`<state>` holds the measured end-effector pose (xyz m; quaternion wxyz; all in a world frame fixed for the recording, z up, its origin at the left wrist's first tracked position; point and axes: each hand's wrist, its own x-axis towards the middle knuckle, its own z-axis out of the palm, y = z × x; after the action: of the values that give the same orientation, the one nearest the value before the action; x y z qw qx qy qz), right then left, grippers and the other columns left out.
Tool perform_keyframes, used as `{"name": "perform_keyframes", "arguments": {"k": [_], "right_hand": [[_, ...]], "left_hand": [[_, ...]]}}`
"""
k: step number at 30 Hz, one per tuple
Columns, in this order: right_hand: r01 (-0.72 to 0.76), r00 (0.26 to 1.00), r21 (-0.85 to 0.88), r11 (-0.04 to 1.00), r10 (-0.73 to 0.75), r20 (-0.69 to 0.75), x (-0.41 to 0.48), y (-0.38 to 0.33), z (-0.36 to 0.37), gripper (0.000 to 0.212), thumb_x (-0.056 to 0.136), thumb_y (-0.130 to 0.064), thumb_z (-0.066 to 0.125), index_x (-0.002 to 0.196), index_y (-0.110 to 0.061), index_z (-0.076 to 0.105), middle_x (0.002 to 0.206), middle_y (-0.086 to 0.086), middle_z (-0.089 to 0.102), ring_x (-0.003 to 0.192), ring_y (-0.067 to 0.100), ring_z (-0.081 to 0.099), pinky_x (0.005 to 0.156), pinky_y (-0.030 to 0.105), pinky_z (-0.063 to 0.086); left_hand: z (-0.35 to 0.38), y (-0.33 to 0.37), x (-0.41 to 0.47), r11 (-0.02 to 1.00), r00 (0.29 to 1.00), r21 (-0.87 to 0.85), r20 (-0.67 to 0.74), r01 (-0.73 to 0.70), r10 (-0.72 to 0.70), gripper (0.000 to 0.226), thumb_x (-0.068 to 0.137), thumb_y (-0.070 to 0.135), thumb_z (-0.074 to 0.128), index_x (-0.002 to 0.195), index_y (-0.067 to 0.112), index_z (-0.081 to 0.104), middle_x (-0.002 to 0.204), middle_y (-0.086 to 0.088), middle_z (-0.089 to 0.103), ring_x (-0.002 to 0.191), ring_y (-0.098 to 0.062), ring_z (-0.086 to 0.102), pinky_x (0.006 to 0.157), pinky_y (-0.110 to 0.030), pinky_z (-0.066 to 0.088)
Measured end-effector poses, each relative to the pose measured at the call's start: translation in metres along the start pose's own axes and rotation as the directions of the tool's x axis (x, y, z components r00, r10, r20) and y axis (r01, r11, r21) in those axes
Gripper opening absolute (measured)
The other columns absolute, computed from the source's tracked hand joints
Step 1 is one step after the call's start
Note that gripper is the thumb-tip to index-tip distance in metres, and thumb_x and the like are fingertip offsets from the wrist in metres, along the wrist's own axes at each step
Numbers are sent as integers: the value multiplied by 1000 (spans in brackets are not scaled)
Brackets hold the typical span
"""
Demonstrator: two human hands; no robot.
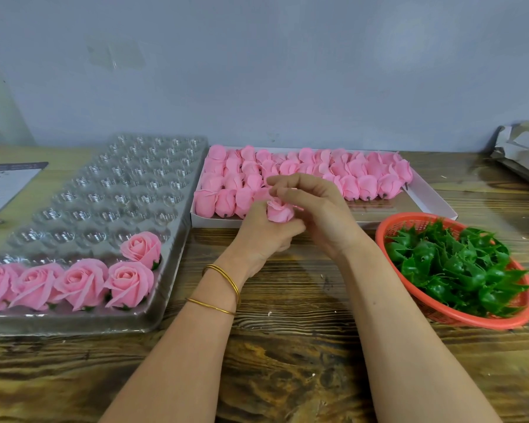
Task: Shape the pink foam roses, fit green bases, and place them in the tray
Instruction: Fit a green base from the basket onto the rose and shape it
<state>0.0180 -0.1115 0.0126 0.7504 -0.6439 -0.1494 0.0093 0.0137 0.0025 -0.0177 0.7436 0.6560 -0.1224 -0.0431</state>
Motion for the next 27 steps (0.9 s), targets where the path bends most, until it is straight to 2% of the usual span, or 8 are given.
{"name": "perform_keyframes", "arguments": {"k": [3,7,10,13,15,18,23,27], "right_hand": [[20,999,-66,998,-18,38,-1,0,2,8,70,-9,67,71,-15,72,99,5,74,103,16,68,91,28,52],[40,996,-154,987,-28,79,-3,0,3,18,70,-11,66,61,-25,72,92,-2,75,103,12,68,89,25,52],[36,996,-174,984,-21,87,-2,2,5,18,69,-11,67,60,-26,72,90,-4,75,99,10,69,83,21,52],[39,997,-161,986,-27,77,-3,3,6,17,68,-13,69,62,-28,73,90,-4,75,96,10,69,78,17,52],[33,998,-133,991,-25,64,-3,3,7,14,68,-12,72,67,-26,75,90,-2,75,95,11,69,77,17,52],[27,998,-113,993,-21,56,-4,3,7,16,74,-2,75,79,-18,76,90,1,75,91,10,69,77,18,53],[1,999,-97,995,4,53,-7,2,12,21,83,5,69,98,-8,74,91,2,74,89,7,69,76,17,53],[-22,997,-79,997,28,68,-8,0,15,30,86,6,64,115,-3,68,99,3,72,92,1,68,77,13,51]], "left_hand": [[1,2,-2,1000,999,16,41,19,-19,21,83,-15,57,103,-14,53,55,-2,34,39,-9,31,38,-19,26],[3,5,-3,999,997,31,71,16,-18,17,81,-15,58,89,0,59,53,0,31,38,-10,30,38,-18,24],[5,4,-3,1000,997,23,75,8,-10,17,73,-4,61,67,9,54,49,1,27,38,-10,27,39,-17,22],[5,2,-1,1000,998,-23,65,10,-8,15,69,0,59,64,12,50,50,1,27,38,-9,26,39,-17,20],[3,1,0,999,999,-51,54,9,-6,21,70,-1,58,62,17,50,49,1,28,38,-8,27,38,-16,22],[4,1,2,998,1000,-68,-1,-2,2,17,67,1,56,62,17,51,48,4,32,39,-5,29,37,-14,23],[5,0,5,999,994,-16,-100,-35,33,26,64,7,51,46,25,59,43,13,40,39,-2,37,38,-14,25],[2,-7,9,997,986,58,-158,-53,62,26,69,7,54,55,25,67,52,8,53,60,-17,56,53,-27,39]]}}
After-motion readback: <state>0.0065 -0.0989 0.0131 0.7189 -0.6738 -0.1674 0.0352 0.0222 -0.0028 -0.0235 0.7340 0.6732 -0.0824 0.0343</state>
